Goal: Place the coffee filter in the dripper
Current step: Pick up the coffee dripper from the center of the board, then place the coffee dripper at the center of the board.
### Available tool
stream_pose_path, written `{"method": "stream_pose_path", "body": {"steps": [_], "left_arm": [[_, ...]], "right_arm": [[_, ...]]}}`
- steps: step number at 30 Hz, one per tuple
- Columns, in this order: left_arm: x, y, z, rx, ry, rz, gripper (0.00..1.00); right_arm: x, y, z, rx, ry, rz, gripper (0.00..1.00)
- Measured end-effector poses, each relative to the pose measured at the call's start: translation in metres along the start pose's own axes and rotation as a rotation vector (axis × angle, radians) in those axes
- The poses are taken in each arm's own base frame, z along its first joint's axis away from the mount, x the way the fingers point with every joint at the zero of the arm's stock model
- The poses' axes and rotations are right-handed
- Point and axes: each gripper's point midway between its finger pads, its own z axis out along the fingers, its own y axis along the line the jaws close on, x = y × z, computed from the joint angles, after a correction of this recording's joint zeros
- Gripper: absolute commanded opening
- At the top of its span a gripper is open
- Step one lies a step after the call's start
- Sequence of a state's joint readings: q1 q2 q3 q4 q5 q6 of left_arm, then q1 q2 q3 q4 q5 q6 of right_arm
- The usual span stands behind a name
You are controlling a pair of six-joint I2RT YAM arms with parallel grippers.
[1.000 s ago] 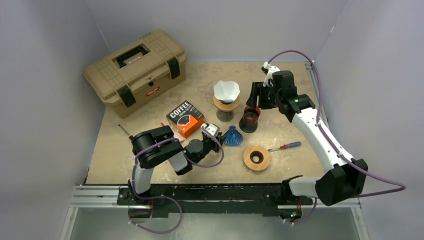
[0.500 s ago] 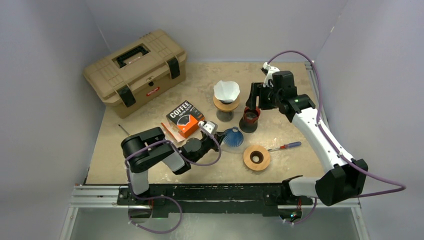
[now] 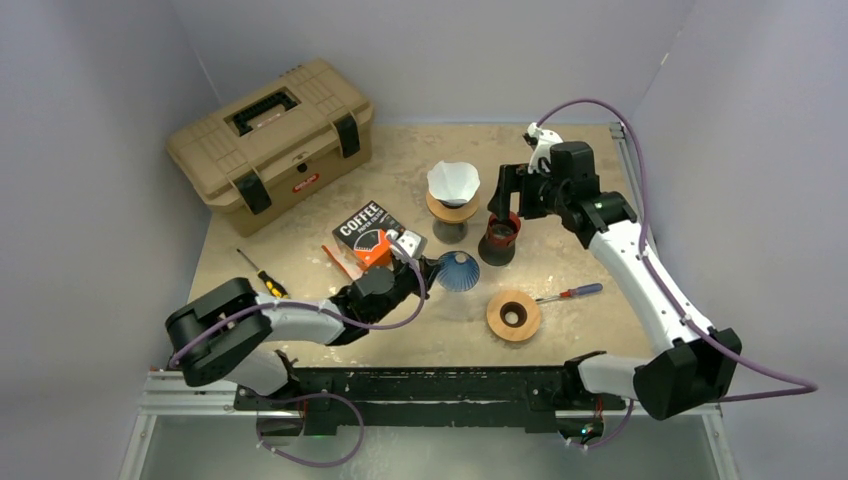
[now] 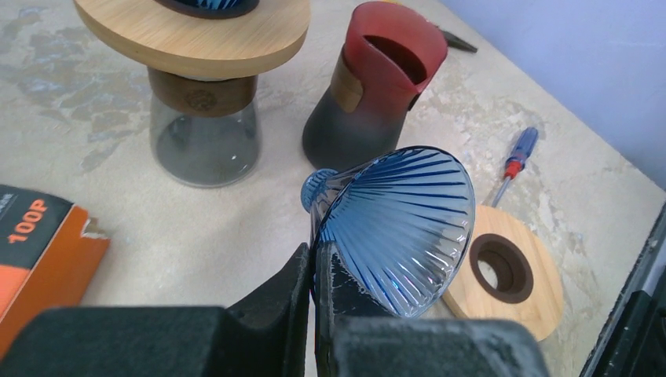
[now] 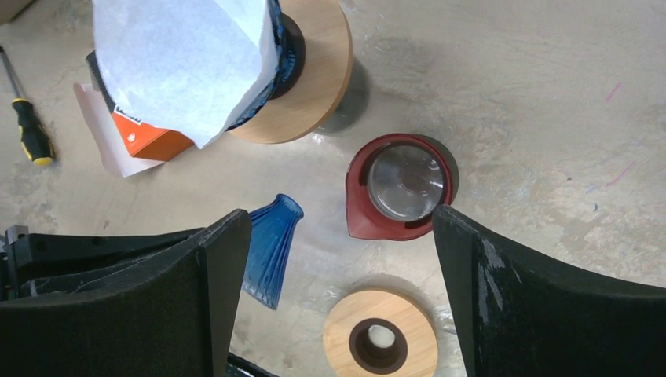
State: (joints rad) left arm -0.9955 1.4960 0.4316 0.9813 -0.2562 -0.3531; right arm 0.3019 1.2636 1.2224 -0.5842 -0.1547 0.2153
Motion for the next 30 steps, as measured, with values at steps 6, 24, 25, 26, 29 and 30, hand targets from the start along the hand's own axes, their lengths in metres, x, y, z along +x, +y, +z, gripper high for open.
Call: {"method": "stream_pose_path", "body": {"steps": [6, 24, 25, 26, 29, 30], "left_arm": [[-0.006, 0.010, -0.003, -0.114, 0.143, 0.040, 0.00], [-0.034, 0.046, -0.057, -0.413, 0.331, -0.049, 0.00], [-0.042, 0.048, -0.057, -0.419, 0.309, -0.067, 0.00], [-0.051, 0.050, -0.058, -0.424, 0.286, -0.084, 0.00], [-0.074, 0.056, -0.059, -0.437, 0.217, -0.133, 0.00], [-0.082, 0.058, -0.061, -0.441, 0.195, -0.148, 0.00]], "right_arm": [[-0.013, 0.014, -0.013, -0.070, -0.062, -0.039, 0.92], [-0.030, 0.062, -0.037, -0.341, -0.168, -0.116, 0.91], [-0.031, 0.064, -0.038, -0.352, -0.172, -0.118, 0.90], [-0.032, 0.066, -0.039, -0.361, -0.177, -0.120, 0.89], [-0.034, 0.072, -0.041, -0.396, -0.186, -0.129, 0.85], [-0.034, 0.075, -0.042, -0.409, -0.188, -0.133, 0.85]]}}
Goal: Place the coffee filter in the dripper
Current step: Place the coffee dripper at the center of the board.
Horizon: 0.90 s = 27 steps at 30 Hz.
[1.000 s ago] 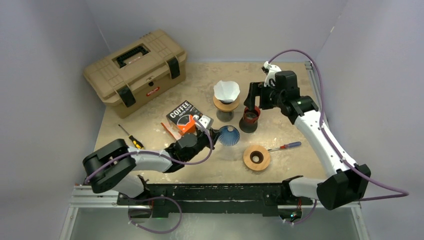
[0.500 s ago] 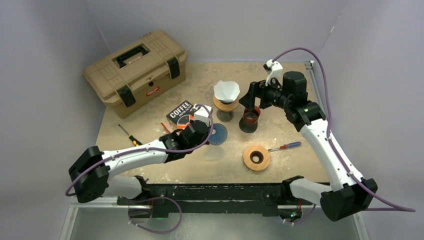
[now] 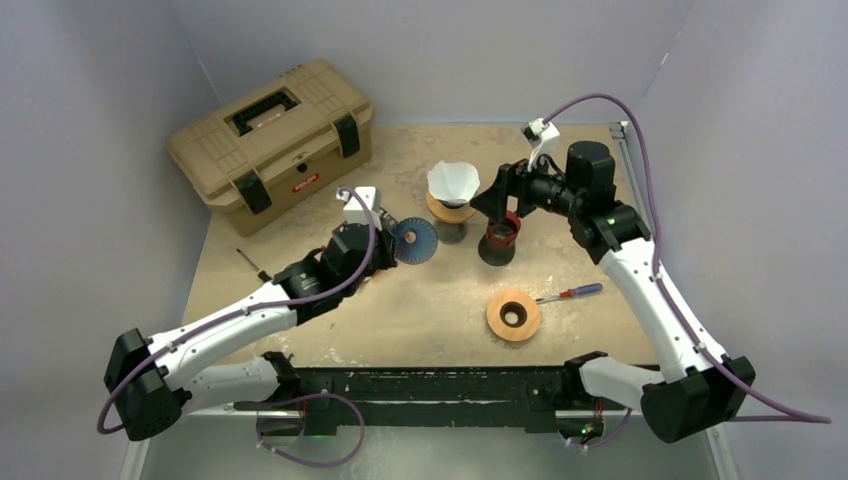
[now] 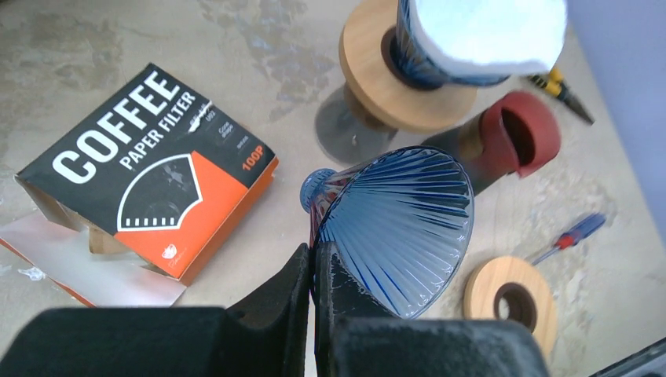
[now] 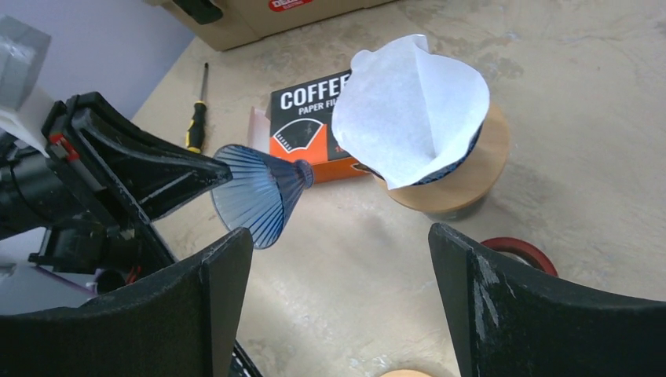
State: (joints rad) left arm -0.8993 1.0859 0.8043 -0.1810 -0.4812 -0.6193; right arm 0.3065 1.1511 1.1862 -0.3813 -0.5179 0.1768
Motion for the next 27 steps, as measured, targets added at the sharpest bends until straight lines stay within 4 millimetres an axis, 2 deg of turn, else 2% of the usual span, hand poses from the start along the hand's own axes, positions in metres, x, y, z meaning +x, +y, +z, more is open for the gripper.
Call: {"method": "stream_pose_path", "body": {"steps": [6, 11, 13, 20, 27], "left_arm": [[-0.033, -0.004, -0.009, 0.020, -0.076, -0.056, 0.00], [-0.054, -0.013, -0.015, 0.044, -0.115, -0.068, 0.00], [-0.058, -0.015, -0.016, 0.049, -0.124, -0.070, 0.00], [-0.063, -0.017, -0.020, 0.066, -0.134, -0.079, 0.00], [-0.066, -0.019, -0.025, 0.088, -0.140, -0.085, 0.00]], "right_arm": [[0.007, 0.021, 0.010, -0.046, 0.024, 0.000, 0.83], [0.024, 0.052, 0.037, -0.074, 0.093, -0.009, 0.77], [0.029, 0.058, 0.046, -0.066, 0.113, -0.009, 0.74], [0.039, 0.075, 0.073, -0.022, 0.155, -0.018, 0.50], [0.046, 0.073, 0.083, 0.028, 0.173, -0.012, 0.25]]}}
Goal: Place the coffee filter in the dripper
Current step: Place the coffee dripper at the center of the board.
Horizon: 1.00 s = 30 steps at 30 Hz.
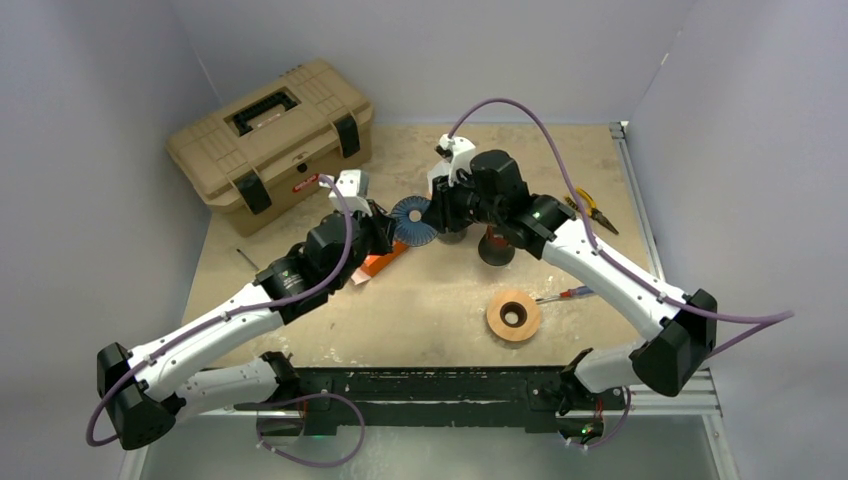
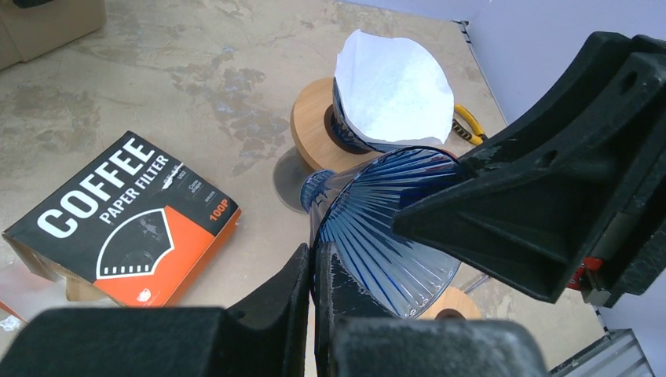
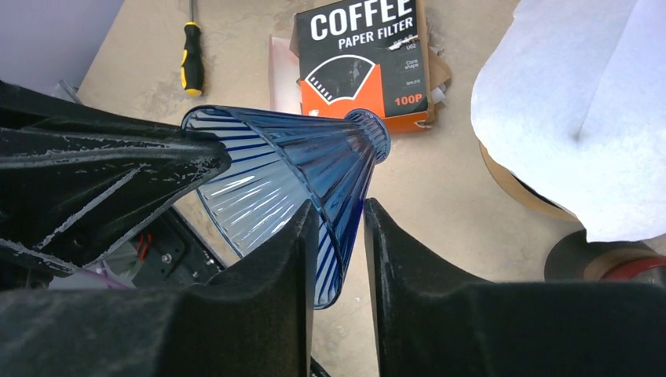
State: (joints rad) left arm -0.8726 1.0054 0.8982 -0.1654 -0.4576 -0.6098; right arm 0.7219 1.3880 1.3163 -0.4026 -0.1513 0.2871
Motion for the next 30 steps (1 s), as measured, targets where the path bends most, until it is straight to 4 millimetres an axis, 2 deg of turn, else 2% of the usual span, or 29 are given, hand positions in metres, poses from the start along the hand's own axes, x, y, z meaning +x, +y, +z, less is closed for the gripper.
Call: {"method": "stream_pose_path", "body": {"steps": [3, 5, 12, 17, 23, 26, 30], "left_arm": [[-0.001, -0.001, -0.001, 0.006, 0.000, -0.001, 0.00], [-0.003, -0.004, -0.001, 0.017, -0.005, -0.008, 0.07], [-0.010, -0.010, -0.002, 0.039, -0.022, -0.016, 0.45], [-0.011, -0.013, -0.002, 0.056, -0.022, -0.019, 0.66], [-0.017, -0.017, -0.005, 0.085, -0.052, -0.040, 0.72], [-0.020, -0.020, -0.008, 0.101, -0.065, -0.049, 0.88], [-0.027, -0.021, -0.013, 0.125, -0.099, -0.065, 0.92]], "right_arm": [[-0.001, -0.002, 0.000, 0.015, -0.004, 0.006, 0.09], [-0.001, -0.005, 0.000, 0.031, -0.005, 0.008, 0.00], [0.003, -0.011, 0.003, 0.061, 0.007, 0.015, 0.00], [0.006, -0.012, 0.002, 0.066, 0.020, 0.016, 0.00], [0.011, -0.015, 0.001, 0.079, 0.040, 0.019, 0.00], [0.012, -0.014, 0.001, 0.074, 0.046, 0.020, 0.00], [0.014, -0.013, 0.000, 0.072, 0.051, 0.021, 0.00]]}}
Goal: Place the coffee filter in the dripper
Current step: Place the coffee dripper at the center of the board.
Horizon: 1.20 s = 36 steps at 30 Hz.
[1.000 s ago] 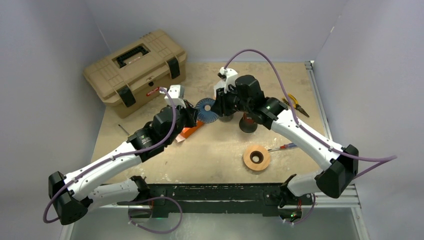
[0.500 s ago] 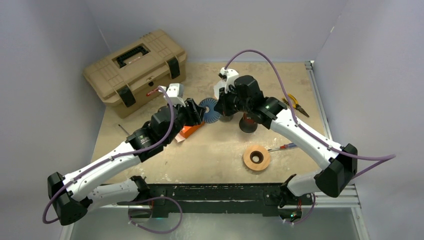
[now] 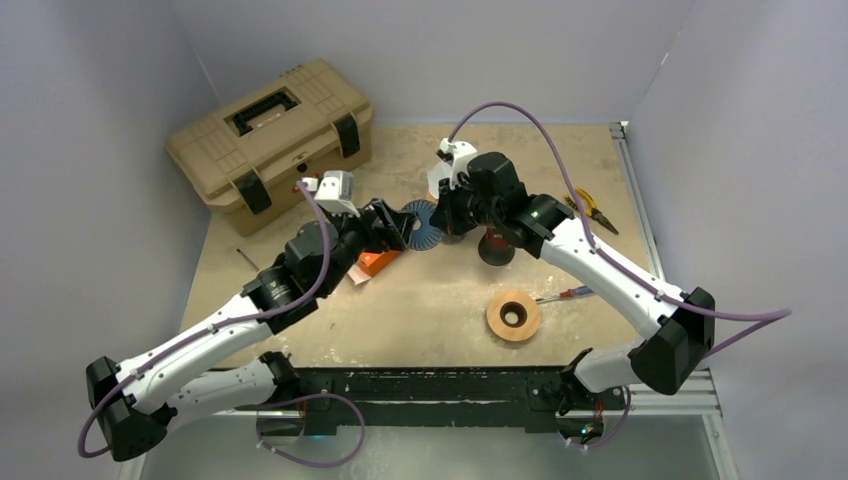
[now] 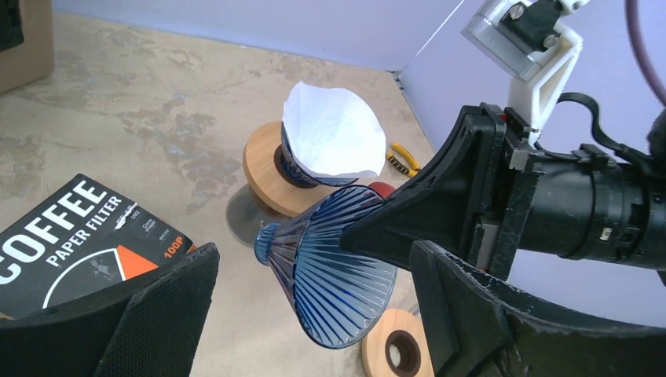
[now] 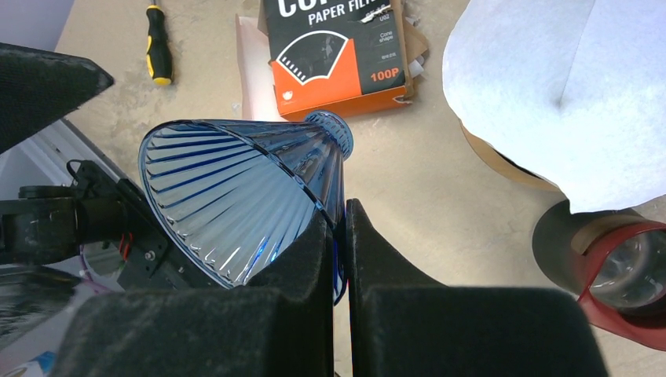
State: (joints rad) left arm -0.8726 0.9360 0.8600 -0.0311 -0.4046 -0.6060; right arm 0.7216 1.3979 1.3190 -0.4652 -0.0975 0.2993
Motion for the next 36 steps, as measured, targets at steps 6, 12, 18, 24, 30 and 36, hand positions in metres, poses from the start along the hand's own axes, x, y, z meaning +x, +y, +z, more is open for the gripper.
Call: {"method": "stream_pose_path", "body": {"steps": [6, 12, 18, 24, 30, 36], "left_arm": [[-0.010, 0.004, -0.017, 0.039, -0.076, -0.034, 0.94], [-0.025, 0.000, -0.027, 0.085, -0.146, -0.048, 0.94], [-0.027, 0.003, -0.028, 0.078, -0.166, -0.057, 0.95], [-0.017, 0.007, -0.022, 0.056, -0.139, -0.043, 0.95], [0.000, 0.012, -0.014, 0.032, -0.085, -0.019, 0.95], [0.016, 0.017, -0.007, 0.010, -0.037, 0.003, 0.95]], "right_arm": [[0.004, -0.004, -0.005, 0.013, 0.017, 0.005, 0.00], [-0.007, -0.017, -0.024, 0.033, -0.021, 0.027, 0.00], [-0.010, -0.033, -0.040, 0.017, -0.042, 0.067, 0.00], [0.004, -0.051, -0.056, 0.005, -0.029, 0.119, 0.00], [0.012, -0.060, -0.069, 0.005, -0.015, 0.157, 0.00], [0.013, -0.076, -0.088, 0.053, -0.026, 0.199, 0.00]]}}
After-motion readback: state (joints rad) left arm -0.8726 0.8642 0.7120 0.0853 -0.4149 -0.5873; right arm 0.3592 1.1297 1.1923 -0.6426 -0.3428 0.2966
